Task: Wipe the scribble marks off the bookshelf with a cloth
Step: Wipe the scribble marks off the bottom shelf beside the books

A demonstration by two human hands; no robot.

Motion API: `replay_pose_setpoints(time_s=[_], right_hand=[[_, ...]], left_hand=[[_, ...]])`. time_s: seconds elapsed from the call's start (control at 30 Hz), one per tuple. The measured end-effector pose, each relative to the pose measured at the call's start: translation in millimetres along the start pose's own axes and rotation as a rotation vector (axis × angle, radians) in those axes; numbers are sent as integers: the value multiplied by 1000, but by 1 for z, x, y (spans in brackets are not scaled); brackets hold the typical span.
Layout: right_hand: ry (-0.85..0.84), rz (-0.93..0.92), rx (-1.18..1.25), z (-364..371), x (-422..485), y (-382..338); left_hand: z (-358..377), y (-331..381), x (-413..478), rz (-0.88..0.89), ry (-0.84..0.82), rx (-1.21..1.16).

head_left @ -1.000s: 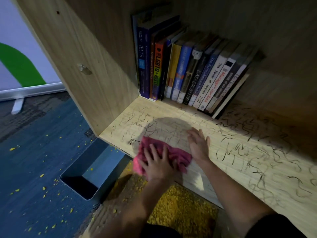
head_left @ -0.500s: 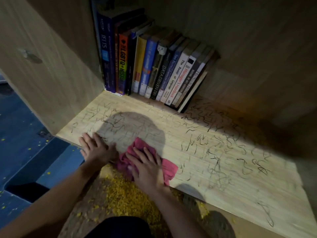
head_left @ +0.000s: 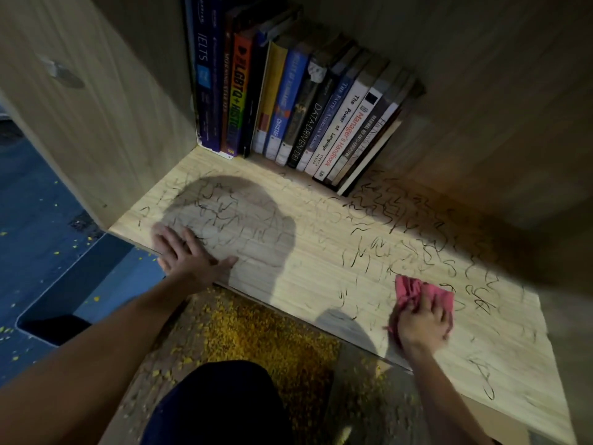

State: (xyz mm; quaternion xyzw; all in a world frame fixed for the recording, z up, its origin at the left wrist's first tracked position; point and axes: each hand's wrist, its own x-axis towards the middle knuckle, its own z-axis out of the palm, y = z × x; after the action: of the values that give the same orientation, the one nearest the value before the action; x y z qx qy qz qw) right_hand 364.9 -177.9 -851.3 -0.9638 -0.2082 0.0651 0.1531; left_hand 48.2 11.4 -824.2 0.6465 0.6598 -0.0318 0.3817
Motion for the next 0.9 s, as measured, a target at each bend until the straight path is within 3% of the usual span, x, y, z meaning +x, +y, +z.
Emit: replay_pose_setpoints(time_s=[0.17,0.33,0.37,0.47,0.53,0.6,0.67,0.73,0.8,0.83,0.9], right_hand=[[-45,-355,109,43,-93,-71],[-144,-934,331,39,-105,-114],[-103,-906,382,32,-91,-117],[-100,-450,466,15,-50,-112],[-65,-127,151,24,-29,-110],[-62,-53,-8,37,-31,-128],[-125,-157,-37,52,-37,-159],[-296,-465,-19,58,-36,-190],[-534,-723,172,47,-31,-208],[-584,-740,298,42,-28,-208],[-458,-642,318,34,-24,-189]], left_hand=[[-1,-3,4,1,-37,21],[-6,2,0,-19,-60,49],[-6,3,-1,-20,-56,56],[-6,1,1,-10,-51,51],[-3,-1,2,5,-43,40],[-1,-1,3,9,-24,29],[0,-1,5,4,5,28],[-1,-2,7,-7,2,46],[1,-3,9,-7,-6,66],[2,-5,10,-9,-9,67],[4,-6,13,-9,1,63]])
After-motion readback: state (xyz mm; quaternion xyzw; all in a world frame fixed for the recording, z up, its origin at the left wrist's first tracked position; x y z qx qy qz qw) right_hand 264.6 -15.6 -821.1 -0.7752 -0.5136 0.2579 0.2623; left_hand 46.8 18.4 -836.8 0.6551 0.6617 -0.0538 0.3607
